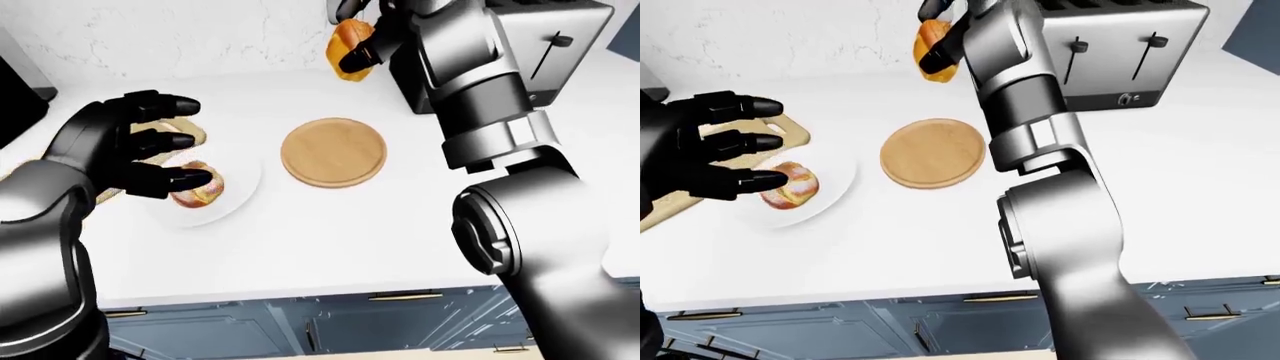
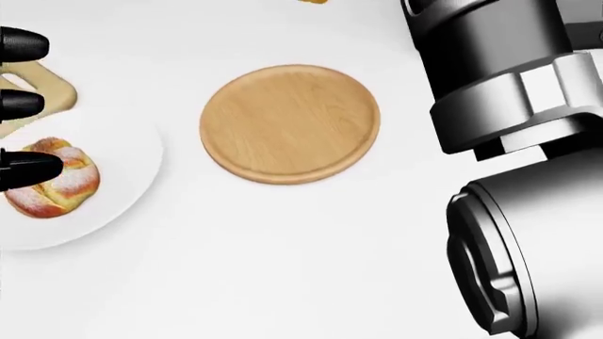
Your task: Place all breads on the cutting board.
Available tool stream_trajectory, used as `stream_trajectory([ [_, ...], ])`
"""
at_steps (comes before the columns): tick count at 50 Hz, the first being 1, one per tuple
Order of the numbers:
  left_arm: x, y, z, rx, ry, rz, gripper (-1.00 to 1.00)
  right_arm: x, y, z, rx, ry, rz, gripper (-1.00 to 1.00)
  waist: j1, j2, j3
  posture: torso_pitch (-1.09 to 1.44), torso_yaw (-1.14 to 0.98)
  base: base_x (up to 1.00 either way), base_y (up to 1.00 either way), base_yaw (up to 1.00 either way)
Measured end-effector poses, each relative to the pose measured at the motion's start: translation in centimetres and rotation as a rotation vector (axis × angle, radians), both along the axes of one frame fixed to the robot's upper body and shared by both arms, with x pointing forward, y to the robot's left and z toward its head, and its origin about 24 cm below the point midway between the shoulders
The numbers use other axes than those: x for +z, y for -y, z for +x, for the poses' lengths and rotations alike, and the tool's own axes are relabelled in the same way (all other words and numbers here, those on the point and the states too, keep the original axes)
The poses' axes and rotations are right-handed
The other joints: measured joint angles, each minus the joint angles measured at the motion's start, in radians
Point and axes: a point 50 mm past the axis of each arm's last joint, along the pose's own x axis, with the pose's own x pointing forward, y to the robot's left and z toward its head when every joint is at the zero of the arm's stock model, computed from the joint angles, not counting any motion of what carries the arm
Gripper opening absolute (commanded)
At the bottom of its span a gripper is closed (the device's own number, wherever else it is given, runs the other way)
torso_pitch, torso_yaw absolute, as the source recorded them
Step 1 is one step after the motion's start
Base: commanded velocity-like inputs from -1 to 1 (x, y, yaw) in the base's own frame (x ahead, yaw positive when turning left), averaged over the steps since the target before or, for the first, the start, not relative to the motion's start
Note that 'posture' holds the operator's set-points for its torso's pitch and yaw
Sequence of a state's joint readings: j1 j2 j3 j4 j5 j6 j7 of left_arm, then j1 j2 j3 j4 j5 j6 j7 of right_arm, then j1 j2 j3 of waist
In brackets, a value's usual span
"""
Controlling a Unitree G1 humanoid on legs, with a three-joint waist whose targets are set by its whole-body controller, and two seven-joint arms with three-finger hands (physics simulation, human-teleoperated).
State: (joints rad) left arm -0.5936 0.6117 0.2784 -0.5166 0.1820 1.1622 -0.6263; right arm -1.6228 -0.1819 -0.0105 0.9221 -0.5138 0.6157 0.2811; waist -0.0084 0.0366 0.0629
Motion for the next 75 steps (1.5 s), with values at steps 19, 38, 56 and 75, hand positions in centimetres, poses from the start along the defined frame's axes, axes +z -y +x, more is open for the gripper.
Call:
stream_trajectory([
  [19,-3.6,-1.6,1.8,0.039,0.006,0.118,0.47,-0.8,-0.1,0.0,0.003,-0.008,0.005,-1.00,0.004,-0.009,-0.004,0.00,0.00,0.00,0.00,0.00],
  [38,-4.0,-1.0,2.9,0.025,0.000,0.145,0.42,-1.1,0.0,0.0,-0.002,-0.002,0.019,-1.00,0.004,-0.005,-0.010,0.00,0.00,0.00,0.00,0.00],
  [56,-6.3,-1.0,4.1,0.032,-0.037,0.171,0.40,-1.7,0.2,0.0,-0.005,-0.012,0.026,-1.00,0.006,-0.010,-0.012,0.00,0.00,0.00,0.00,0.00],
  [75,-6.2,-1.2,4.0,0.043,-0.032,0.182,0.32,-1.8,-0.1,0.0,0.000,-0.011,0.034,-1.00,0.005,-0.007,-0.013,0.00,0.00,0.00,0.00,0.00],
])
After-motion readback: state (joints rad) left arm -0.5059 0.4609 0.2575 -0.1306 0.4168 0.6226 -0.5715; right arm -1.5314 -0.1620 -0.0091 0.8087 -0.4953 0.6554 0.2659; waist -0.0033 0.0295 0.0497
